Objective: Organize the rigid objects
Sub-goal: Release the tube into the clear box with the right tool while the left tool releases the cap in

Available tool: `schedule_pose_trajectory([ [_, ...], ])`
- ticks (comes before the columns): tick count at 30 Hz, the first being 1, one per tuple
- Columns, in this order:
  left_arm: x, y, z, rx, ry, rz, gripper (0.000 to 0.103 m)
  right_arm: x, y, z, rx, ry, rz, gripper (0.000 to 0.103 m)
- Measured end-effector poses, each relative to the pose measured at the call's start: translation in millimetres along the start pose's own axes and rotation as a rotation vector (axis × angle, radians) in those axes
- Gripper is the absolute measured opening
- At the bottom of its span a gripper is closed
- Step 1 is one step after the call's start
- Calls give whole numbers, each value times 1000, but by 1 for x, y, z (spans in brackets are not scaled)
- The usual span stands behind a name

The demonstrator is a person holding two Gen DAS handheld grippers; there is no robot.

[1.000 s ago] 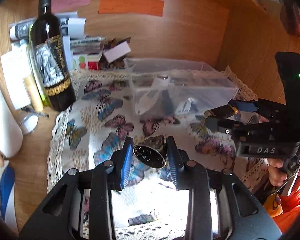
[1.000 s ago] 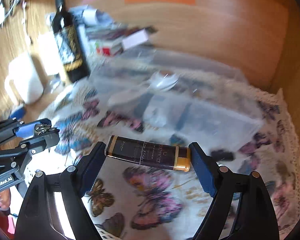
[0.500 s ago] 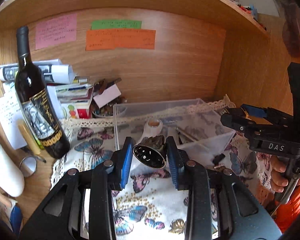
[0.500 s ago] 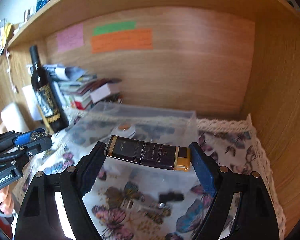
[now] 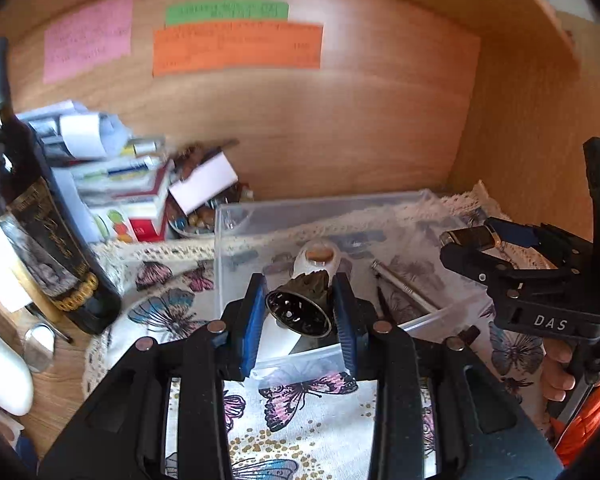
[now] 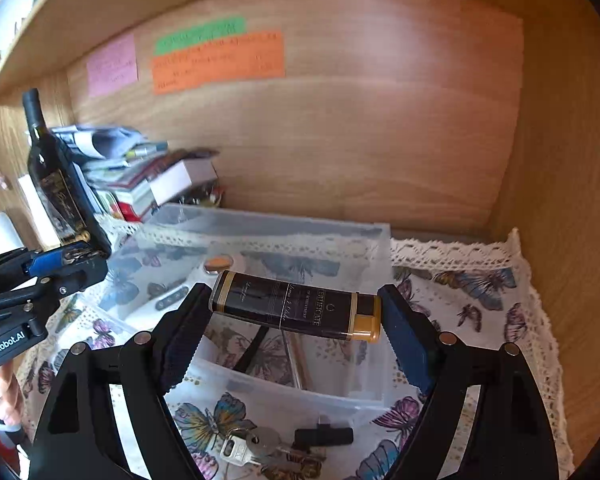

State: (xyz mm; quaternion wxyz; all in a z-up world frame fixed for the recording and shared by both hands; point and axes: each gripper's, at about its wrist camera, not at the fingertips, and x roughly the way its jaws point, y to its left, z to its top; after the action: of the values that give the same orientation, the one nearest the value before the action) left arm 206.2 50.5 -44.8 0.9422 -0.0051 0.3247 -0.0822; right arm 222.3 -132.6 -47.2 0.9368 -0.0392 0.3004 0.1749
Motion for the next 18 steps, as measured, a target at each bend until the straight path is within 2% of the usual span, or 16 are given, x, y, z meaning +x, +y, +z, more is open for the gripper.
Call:
schedule_pose_trajectory([
  [6,21,3,-5,-6,50,-8,33,25,1,-6,-6,73,10,82],
  [13,28,1,-6,6,60,-7,34,32,6,-10,-30,100,15,82],
  [18,21,-2,-7,14,41,-1,51,30,12,-9,-53,97,20,84],
])
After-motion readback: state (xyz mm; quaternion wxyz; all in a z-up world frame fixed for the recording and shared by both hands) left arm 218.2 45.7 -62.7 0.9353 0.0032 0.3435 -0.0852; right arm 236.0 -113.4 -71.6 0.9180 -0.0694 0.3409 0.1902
